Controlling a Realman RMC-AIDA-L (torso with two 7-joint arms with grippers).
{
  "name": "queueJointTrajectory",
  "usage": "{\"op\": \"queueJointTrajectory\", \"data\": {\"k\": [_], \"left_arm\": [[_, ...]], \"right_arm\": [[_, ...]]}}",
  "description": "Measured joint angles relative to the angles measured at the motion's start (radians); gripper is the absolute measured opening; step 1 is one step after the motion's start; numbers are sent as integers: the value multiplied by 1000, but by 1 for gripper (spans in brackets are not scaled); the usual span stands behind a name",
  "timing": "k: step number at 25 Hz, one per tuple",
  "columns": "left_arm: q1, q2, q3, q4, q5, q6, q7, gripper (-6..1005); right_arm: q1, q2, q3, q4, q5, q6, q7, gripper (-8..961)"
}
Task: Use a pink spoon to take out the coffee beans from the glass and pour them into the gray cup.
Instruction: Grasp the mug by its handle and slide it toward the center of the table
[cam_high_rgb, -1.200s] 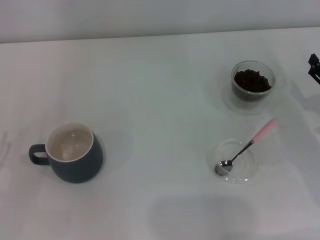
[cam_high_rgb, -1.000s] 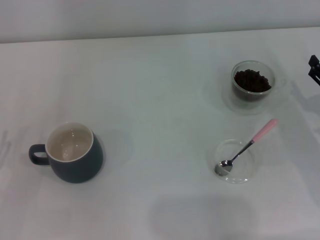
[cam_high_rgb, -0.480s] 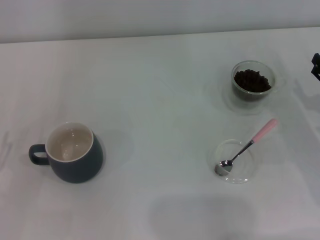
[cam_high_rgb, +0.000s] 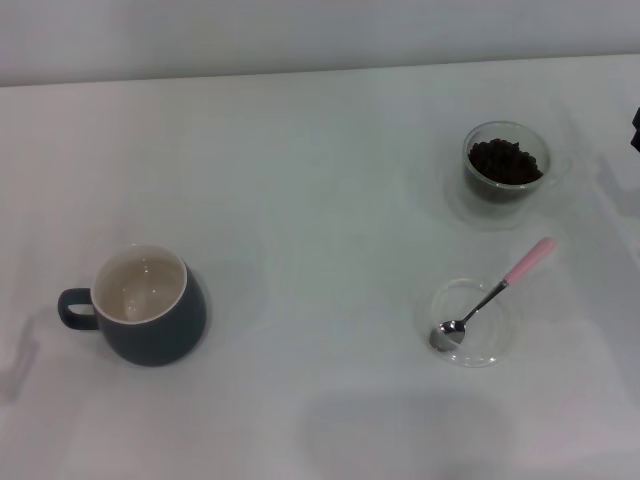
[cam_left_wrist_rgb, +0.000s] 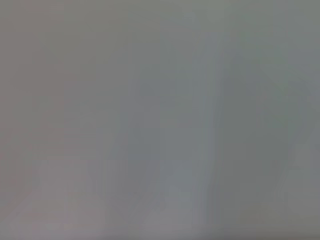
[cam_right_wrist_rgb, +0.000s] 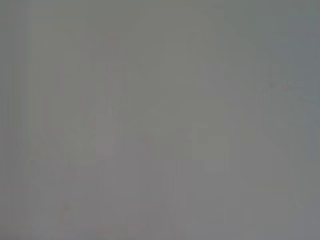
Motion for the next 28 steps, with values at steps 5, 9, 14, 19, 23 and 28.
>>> {"op": "queueJointTrajectory", "data": {"k": [5,9,14,19,23,28], "left_arm": [[-6,0,0,-28,80,-5,27,830],[-20,-2,0,-39,121,-8,43,830],[-51,1,0,-77,142,-32,43,829],[-71,0,0,-75,145,-85,43,829],[-81,0,-1,-72,145,-111,43,828],[-105,1,0,-71,145,-152,43,828]], "right_arm": [[11,0,5,-1,0,-7,4,870],[17,1,4,-1,-2,-7,5,870],[14,1,6,3,-2,-4,5,870],[10,2,6,6,-2,-3,5,869],[8,2,5,6,-2,-3,7,869],[4,2,5,8,-2,-2,7,869]]}}
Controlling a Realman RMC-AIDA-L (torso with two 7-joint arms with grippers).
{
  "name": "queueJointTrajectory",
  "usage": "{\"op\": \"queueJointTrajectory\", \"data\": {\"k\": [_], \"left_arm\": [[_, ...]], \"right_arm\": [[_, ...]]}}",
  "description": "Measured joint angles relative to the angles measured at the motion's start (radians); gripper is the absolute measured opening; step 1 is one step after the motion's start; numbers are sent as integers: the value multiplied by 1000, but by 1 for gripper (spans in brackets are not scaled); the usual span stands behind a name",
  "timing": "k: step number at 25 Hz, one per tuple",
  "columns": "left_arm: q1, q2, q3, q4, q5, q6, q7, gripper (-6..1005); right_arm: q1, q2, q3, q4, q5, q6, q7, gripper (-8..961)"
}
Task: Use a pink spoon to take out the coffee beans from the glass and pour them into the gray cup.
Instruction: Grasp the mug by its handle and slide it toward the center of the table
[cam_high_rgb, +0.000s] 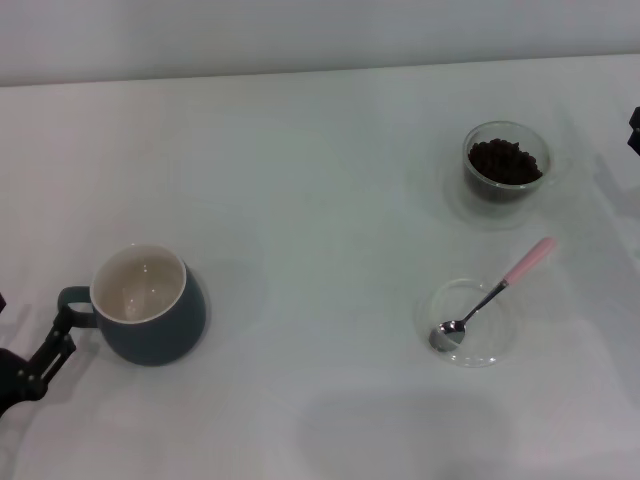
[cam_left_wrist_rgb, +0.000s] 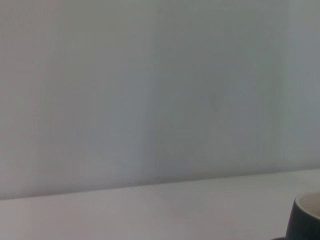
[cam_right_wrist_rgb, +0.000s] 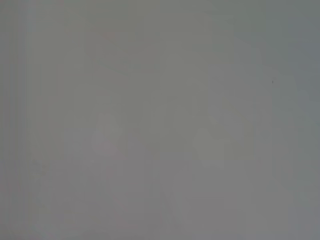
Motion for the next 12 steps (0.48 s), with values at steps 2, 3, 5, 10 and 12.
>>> {"op": "queueJointTrajectory", "data": {"k": [2,3,5,10,12], "left_arm": [[-10,-2,0,1,0,-23,0,828],[-14,-2,0,1,0,-30,-1,828],[-22,-2,0,1,0,-45,-3,827],[-30,-1,0,1,1,-53,-3,827],[-31,-1,0,2,2,-53,-3,827]], "right_arm": [[0,0,0,0,0,1,0,869],[0,0,0,0,0,1,0,869],[0,0,0,0,0,1,0,869],[-1,0,0,0,0,-3,0,868],[-1,0,0,0,0,-4,0,868]]}}
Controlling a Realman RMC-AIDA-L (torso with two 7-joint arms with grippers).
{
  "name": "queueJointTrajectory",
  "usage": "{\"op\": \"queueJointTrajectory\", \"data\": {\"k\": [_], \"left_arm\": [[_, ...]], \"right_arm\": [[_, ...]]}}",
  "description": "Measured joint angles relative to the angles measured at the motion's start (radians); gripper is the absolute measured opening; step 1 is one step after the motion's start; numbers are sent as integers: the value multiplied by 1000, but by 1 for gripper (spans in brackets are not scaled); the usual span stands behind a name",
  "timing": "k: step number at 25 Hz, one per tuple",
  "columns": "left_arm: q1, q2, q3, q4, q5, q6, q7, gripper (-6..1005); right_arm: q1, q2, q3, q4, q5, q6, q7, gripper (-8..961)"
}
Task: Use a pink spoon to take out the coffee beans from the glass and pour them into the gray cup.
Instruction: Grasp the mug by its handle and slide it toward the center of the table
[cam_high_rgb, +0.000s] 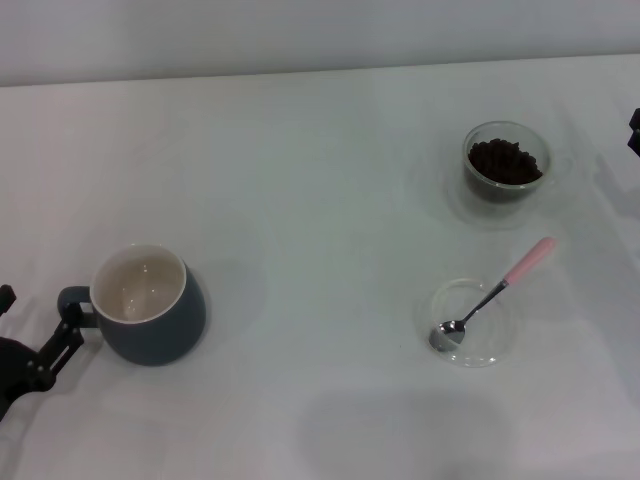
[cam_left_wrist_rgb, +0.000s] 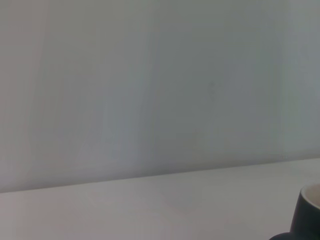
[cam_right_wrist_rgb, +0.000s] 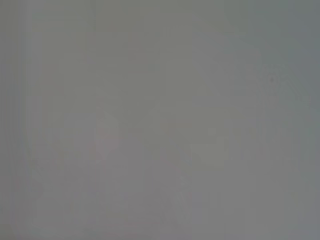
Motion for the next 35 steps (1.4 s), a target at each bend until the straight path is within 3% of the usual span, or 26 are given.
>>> {"op": "queueJointTrajectory", "data": {"k": [6,25,35], "left_arm": [[-2,0,0,0,2,-1,1,826],[-32,-1,0,-7,1,-25,-4,160],[-80,-1,0,-7,71,-55,-7,122]], "right_arm": [[0,0,0,0,0,-1,0,868],[-8,0,0,12,0,3,0,867],[-9,0,0,14,0,2,0,867]]}}
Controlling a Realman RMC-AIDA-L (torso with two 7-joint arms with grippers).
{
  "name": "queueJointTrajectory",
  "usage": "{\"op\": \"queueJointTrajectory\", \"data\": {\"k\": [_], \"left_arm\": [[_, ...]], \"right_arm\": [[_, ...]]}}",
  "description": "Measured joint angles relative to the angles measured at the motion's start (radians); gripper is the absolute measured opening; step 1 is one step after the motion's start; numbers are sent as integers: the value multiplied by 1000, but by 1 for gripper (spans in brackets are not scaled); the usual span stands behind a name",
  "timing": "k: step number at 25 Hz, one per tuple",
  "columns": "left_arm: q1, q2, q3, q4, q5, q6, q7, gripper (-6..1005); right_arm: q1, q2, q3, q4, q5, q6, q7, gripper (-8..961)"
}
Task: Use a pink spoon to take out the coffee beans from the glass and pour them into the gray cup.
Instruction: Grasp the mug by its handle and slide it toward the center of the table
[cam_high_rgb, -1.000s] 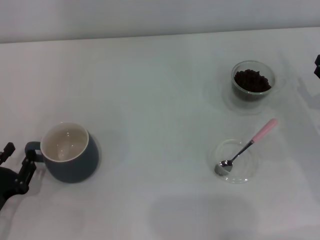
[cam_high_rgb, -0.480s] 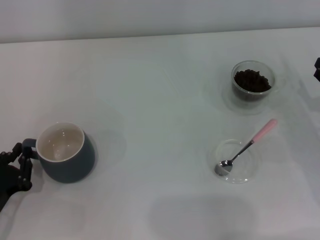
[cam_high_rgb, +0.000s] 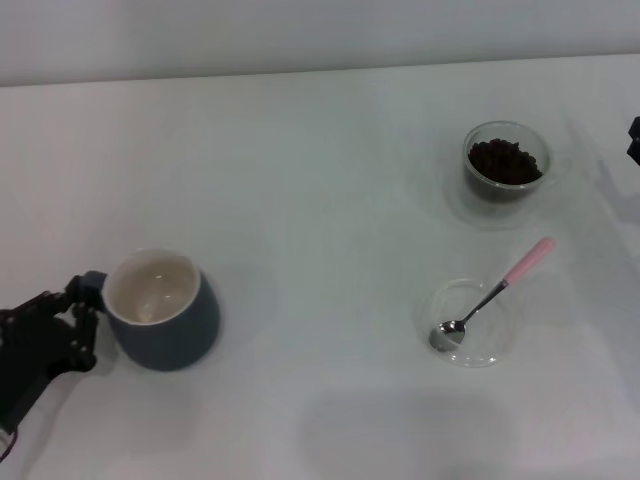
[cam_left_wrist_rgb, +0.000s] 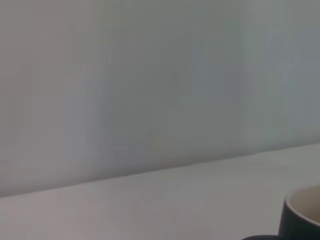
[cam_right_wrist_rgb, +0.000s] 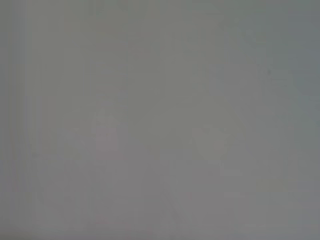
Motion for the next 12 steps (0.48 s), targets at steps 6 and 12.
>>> {"op": "queueJointTrajectory", "data": {"k": [6,12], "left_arm": [[-55,0,0,2,72,-16,-42,105],[-99,0,0,6,112,-20,-67,109]], "right_arm": [[5,0,-2,0,-2,2,0,866],[6,0,-1,0,-4,4,0,866]]}}
